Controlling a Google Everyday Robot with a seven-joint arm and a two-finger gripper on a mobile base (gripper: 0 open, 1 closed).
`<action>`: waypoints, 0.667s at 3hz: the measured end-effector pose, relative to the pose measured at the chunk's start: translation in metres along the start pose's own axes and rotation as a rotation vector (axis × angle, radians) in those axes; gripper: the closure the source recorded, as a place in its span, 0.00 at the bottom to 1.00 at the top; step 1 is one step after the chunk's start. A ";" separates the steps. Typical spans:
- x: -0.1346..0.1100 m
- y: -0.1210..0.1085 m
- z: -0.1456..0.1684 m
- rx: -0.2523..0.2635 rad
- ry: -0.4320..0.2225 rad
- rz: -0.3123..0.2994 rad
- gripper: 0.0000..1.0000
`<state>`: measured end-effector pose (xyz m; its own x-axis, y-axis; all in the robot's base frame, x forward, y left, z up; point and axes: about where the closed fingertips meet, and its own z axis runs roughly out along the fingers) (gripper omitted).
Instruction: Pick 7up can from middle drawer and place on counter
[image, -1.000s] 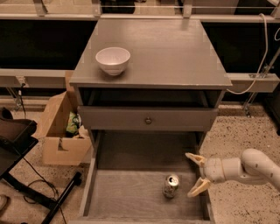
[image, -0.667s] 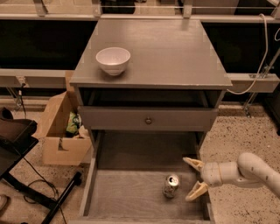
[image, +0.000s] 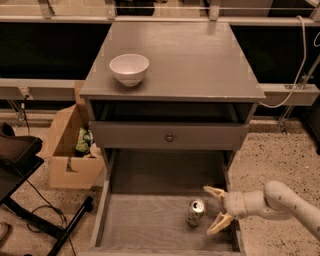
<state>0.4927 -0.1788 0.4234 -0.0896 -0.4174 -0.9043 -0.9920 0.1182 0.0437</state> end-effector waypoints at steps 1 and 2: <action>-0.001 0.004 0.012 -0.025 -0.021 0.014 0.21; -0.018 0.007 0.020 -0.053 -0.007 0.005 0.44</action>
Offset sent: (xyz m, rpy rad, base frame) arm -0.0049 0.0383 0.0245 -0.0097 0.0285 0.0739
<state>0.4887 -0.1528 0.4312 -0.0945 -0.4105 -0.9069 -0.9948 0.0725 0.0709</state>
